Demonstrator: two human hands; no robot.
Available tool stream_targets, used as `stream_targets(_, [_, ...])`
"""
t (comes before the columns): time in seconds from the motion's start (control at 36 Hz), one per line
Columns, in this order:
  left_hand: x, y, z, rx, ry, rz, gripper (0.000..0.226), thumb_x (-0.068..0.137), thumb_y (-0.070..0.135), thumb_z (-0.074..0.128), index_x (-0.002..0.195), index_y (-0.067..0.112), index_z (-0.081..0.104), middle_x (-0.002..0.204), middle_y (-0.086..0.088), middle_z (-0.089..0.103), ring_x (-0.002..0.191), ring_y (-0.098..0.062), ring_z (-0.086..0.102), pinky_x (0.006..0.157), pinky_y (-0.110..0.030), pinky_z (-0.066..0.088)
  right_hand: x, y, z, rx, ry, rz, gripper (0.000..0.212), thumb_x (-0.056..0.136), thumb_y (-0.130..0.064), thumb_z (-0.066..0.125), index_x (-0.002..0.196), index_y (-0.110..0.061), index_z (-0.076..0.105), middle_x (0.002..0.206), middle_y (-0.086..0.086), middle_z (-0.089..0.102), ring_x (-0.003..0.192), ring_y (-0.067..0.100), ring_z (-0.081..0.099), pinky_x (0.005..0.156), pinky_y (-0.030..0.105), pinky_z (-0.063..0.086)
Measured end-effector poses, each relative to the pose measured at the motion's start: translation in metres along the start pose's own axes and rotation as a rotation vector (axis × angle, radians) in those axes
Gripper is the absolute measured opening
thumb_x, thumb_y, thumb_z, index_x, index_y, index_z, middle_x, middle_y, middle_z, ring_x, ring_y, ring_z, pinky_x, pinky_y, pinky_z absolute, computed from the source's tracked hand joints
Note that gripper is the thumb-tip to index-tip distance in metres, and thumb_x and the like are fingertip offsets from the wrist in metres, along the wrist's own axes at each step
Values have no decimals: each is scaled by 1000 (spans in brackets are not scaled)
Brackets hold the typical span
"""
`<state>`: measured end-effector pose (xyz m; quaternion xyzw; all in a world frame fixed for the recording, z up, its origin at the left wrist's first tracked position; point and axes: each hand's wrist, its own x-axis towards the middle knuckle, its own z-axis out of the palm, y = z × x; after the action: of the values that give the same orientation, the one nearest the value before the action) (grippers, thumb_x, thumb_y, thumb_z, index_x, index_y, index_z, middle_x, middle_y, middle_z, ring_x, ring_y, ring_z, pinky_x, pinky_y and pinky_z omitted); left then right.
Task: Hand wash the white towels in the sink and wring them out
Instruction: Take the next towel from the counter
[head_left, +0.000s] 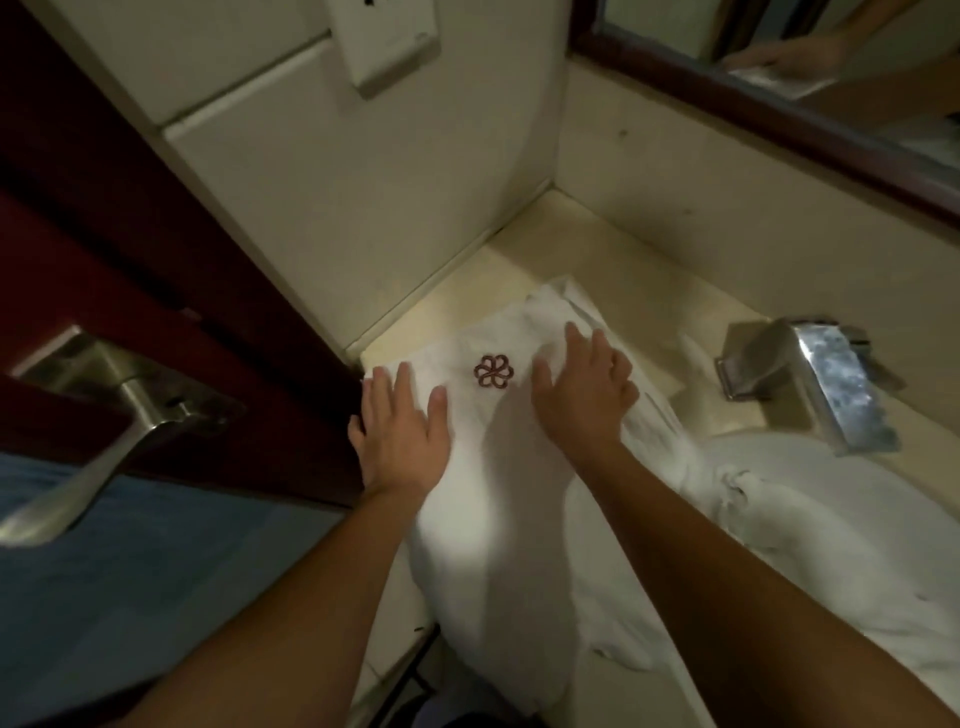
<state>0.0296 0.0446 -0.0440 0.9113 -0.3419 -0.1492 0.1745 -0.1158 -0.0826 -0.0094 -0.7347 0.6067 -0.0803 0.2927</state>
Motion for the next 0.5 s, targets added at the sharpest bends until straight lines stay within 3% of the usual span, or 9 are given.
stream_targets(0.08, [2, 0, 3, -7, -34, 29, 72, 107, 64, 18, 167, 25, 22, 177, -6, 10, 163, -23, 2, 130, -54, 8, 9, 5, 0, -19, 13, 41, 60, 107, -48, 48, 157, -18, 37, 159, 10, 40, 145, 34, 31, 117, 50, 24])
stream_targets(0.22, [1, 9, 7, 48, -30, 78, 74, 105, 66, 13, 167, 27, 24, 177, -8, 11, 163, -26, 4, 129, -48, 10, 17, 5, -2, -54, 39, 48, 51, 108, -48, 51, 148, -17, 50, 142, 17, 47, 133, 37, 39, 111, 49, 29])
stream_targets(0.36, [3, 15, 9, 74, -52, 125, 73, 104, 63, 9, 167, 30, 25, 178, -2, 9, 164, -21, 0, 130, -45, 2, 19, 12, -1, -25, 74, 32, 39, 109, -45, 54, 137, -21, 68, 136, 12, 50, 132, 34, 39, 110, 45, 28])
stream_targets(0.5, [7, 21, 11, 83, -61, 153, 79, 101, 64, 3, 167, 28, 27, 177, 0, 11, 164, -18, 2, 131, -42, -1, 15, 22, -3, 189, 153, -14, 31, 106, -41, 61, 124, -24, 79, 138, 6, 61, 136, 26, 49, 113, 40, 22])
